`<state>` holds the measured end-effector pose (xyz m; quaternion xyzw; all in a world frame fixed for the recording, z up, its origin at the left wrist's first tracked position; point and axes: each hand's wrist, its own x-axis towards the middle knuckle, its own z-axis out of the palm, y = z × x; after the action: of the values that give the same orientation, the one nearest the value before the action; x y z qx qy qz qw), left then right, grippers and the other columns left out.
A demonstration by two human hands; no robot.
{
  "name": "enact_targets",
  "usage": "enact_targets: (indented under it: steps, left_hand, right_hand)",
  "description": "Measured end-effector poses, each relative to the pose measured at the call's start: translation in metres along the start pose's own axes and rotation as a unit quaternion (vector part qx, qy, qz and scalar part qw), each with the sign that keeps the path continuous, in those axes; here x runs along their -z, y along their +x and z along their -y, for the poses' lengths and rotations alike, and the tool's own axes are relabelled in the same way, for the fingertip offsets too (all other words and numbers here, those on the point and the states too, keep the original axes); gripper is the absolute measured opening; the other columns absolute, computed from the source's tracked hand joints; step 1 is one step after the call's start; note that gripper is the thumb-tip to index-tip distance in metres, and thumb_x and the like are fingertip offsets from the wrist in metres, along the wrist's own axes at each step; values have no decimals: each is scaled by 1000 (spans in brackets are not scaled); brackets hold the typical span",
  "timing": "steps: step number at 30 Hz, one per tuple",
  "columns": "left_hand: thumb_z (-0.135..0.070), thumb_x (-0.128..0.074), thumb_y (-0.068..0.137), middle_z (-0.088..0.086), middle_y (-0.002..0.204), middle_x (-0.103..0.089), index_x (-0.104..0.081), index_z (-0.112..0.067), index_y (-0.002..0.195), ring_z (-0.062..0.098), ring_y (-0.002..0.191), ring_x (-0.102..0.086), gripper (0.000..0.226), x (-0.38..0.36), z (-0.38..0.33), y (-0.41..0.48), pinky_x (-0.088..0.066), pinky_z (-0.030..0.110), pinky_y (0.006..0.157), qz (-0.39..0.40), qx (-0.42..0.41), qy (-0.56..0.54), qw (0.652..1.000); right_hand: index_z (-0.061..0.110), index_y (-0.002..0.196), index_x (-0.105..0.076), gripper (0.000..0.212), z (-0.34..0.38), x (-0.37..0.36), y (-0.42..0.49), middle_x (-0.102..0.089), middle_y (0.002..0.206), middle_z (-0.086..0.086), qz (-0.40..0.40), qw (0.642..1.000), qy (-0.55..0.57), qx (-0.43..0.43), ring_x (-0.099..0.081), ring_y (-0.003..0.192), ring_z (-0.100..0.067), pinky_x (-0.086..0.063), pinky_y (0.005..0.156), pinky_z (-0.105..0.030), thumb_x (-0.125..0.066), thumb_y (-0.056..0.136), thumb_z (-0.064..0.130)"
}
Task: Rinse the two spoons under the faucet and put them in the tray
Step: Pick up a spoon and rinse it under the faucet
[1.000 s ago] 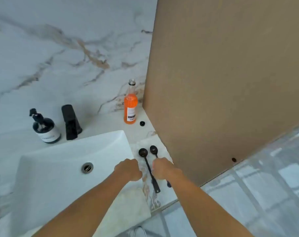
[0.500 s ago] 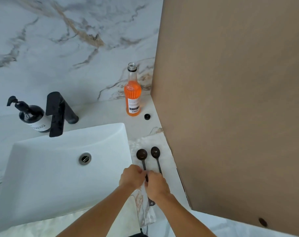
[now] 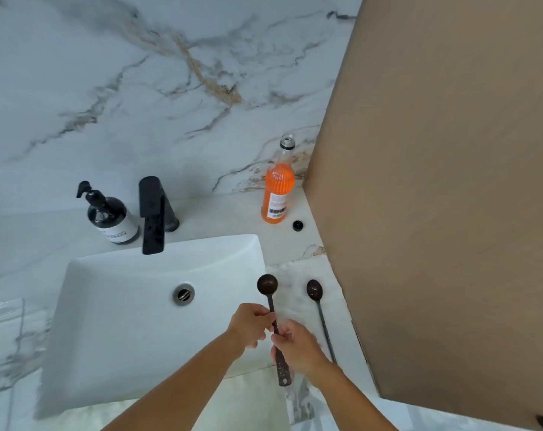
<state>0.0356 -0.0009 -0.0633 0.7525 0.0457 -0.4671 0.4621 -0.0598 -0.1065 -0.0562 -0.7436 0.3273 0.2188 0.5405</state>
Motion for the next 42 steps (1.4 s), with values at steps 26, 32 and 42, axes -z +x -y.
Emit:
enact_targets:
  steps: [26, 32, 42]
  left_hand:
    - [-36, -53, 99, 17, 86, -66, -57, -2, 103, 14, 44, -46, 34, 256, -99, -8, -31, 18, 32, -99, -81, -264, 956]
    - [-42, -42, 102, 9, 72, -58, -48, -9, 89, 7, 30, -38, 36, 259, -107, 1, -21, 14, 27, -18, -30, -290, 956]
    - [-32, -44, 103, 4, 64, -49, -52, -4, 80, 4, 25, -30, 37, 256, -122, 6, -18, 14, 24, -61, -25, -343, 937]
  right_hand:
    - [9, 77, -64, 17, 103, -144, 21, -57, 46, -2, -40, 993, 109, 13, -43, 39, -22, -39, 47, -28, -55, 87, 18]
    - [10, 77, -64, 18, 109, -145, 19, -58, 46, -1, -47, 993, 101, 25, -44, 42, -24, -40, 54, -34, -55, 88, 22]
    - [16, 72, -62, 19, 119, -145, 25, -58, 47, 1, -53, 992, 108, 22, -44, 38, -21, -38, 51, -31, -55, 89, 21]
